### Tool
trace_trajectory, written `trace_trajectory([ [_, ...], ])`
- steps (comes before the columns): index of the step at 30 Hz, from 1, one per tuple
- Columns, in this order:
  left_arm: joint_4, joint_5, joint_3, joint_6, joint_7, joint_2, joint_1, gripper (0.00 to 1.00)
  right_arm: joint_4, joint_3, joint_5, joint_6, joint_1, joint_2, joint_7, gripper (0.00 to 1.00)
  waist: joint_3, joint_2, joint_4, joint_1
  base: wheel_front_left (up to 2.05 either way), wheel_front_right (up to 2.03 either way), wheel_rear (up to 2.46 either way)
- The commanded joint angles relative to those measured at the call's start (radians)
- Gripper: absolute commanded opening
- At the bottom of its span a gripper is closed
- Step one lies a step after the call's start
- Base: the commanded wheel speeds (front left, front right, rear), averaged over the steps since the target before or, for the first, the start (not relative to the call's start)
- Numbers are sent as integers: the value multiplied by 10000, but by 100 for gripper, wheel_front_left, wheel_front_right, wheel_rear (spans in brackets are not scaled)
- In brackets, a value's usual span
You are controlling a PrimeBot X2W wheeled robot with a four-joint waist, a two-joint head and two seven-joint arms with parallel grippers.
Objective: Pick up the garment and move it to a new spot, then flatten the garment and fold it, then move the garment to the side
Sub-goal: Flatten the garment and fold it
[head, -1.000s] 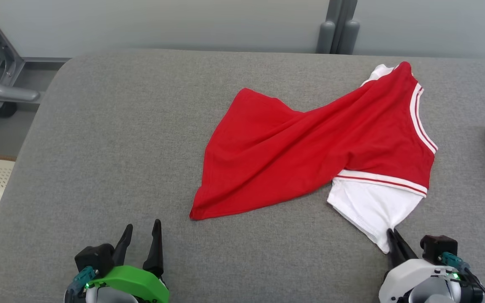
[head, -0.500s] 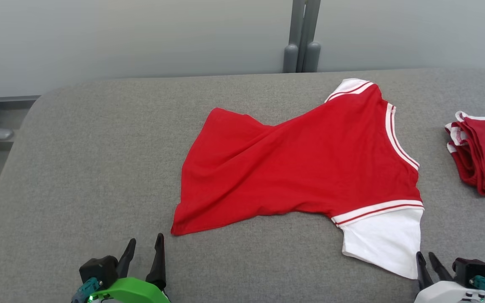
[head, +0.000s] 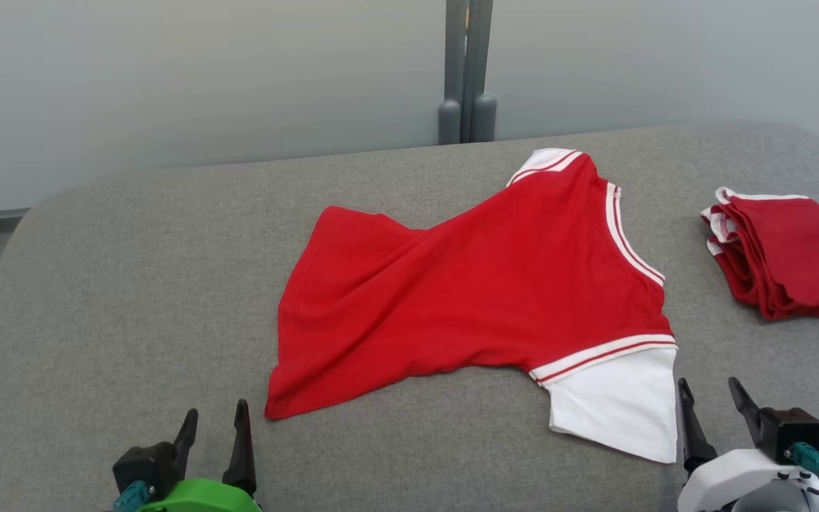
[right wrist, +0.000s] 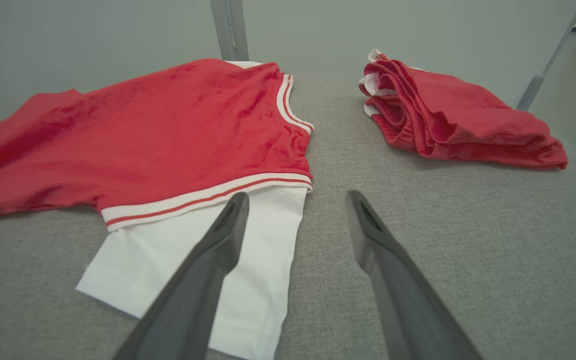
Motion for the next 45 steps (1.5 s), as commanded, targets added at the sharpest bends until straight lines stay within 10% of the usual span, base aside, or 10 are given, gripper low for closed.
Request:
trace_trajectory([
  [1, -28, 60, 64, -5, 6, 48, 173, 100, -98, 0, 5, -18, 95, 14, 4, 100, -48, -1, -55, 0, 0, 0, 0],
  [45, 386, 11, -453, -398, 6, 46, -614, 100, -382, 822, -12, -18, -81, 181, 4, 100, 1392, -1, -602, 0, 0, 0, 0],
])
